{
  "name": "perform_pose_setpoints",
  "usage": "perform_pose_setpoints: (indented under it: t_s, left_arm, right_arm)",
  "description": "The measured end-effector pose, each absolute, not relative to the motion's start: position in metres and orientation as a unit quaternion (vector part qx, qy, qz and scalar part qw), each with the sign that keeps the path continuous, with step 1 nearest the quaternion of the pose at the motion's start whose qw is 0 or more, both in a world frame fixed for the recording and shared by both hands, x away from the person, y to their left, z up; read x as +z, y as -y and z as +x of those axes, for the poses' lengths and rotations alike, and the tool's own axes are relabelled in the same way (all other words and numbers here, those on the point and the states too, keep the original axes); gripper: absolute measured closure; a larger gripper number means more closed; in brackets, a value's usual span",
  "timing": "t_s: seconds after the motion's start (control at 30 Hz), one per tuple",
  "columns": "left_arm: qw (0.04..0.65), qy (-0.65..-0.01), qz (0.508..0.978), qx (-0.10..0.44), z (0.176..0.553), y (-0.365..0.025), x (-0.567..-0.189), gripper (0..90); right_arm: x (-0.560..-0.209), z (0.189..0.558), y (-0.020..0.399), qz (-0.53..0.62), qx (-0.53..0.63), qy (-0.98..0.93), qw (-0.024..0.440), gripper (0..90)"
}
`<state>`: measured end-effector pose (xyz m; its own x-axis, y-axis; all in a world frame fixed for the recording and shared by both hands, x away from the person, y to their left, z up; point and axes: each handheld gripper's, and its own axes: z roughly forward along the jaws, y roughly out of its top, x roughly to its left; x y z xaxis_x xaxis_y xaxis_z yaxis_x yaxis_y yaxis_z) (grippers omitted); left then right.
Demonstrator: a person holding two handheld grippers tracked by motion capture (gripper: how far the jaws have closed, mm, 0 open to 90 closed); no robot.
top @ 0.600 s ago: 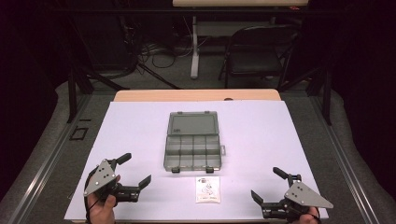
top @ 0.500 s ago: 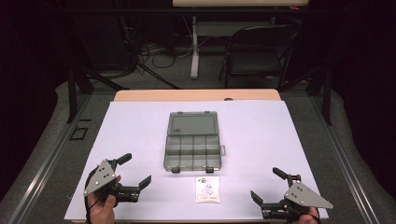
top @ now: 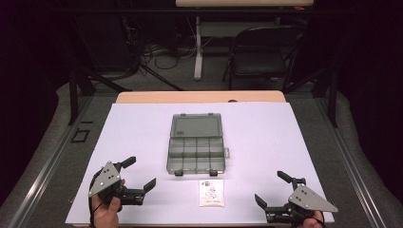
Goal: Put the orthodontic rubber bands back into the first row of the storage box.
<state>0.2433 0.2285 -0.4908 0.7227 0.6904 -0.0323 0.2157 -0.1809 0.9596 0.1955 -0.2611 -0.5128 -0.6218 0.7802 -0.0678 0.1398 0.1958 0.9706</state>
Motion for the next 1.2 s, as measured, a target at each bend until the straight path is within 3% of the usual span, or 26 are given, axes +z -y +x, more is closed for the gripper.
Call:
perform_pose_setpoints:
  t_s: [0.4,0.73,1.07,1.2]
  left_arm:
    - [0.557,-0.34,0.74,0.164,0.261,-0.22,-0.491,0.5]
    - [0.534,-0.365,0.746,0.16,0.281,-0.201,-0.481,0.5]
    - [0.517,-0.342,0.77,0.151,0.3,-0.176,-0.471,1.3]
    - [0.513,-0.328,0.779,0.152,0.305,-0.161,-0.466,8.3]
  right_arm:
    - [-0.513,0.196,0.262,0.325,0.541,-0.72,0.287,0.0]
    - [-0.514,0.197,0.263,0.332,0.54,-0.719,0.285,0.0]
    - [-0.516,0.197,0.26,0.329,0.54,-0.721,0.284,0.0]
    - [-0.515,0.197,0.262,0.331,0.538,-0.722,0.284,0.0]
